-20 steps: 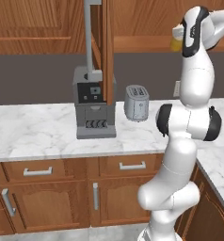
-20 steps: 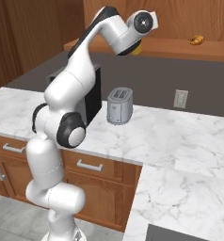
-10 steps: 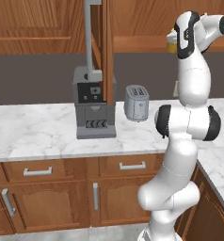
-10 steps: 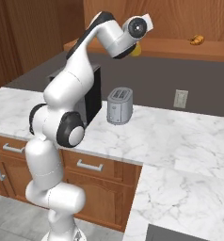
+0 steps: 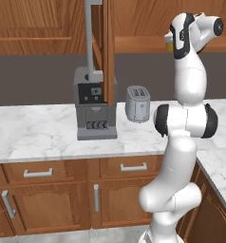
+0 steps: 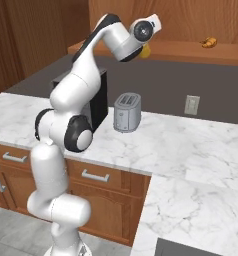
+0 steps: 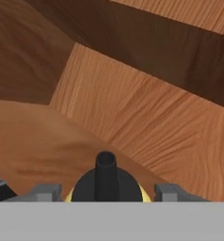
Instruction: Pick the shaker and mustard from the counter and place them in the cabinet.
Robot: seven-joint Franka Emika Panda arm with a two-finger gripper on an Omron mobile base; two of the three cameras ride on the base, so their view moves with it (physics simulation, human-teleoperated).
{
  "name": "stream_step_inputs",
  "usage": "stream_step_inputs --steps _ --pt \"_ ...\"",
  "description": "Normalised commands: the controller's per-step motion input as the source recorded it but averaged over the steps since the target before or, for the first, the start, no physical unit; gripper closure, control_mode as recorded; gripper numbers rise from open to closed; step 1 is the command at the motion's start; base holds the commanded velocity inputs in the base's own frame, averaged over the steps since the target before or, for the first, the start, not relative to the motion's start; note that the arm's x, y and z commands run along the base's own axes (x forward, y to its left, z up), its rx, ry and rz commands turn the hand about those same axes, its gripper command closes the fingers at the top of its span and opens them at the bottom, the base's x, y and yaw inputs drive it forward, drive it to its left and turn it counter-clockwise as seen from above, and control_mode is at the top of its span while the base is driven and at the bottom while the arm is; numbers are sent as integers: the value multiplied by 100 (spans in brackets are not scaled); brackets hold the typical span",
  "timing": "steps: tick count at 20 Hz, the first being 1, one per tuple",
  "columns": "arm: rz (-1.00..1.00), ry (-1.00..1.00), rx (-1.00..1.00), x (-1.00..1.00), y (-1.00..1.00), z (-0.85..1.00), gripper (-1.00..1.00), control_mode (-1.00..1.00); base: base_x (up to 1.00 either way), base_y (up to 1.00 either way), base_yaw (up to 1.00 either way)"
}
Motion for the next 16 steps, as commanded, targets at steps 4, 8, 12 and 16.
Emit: stream_step_inputs --steps 4,8,12,16 --pt "0 0 0 49 -6 0 100 -100 0 0 0" --pt "0 0 0 49 -9 0 100 -100 0 0 0" --pt "0 0 0 44 -2 0 100 -100 0 0 0" --pt "1 0 0 44 0 -17 100 -100 0 0 0"
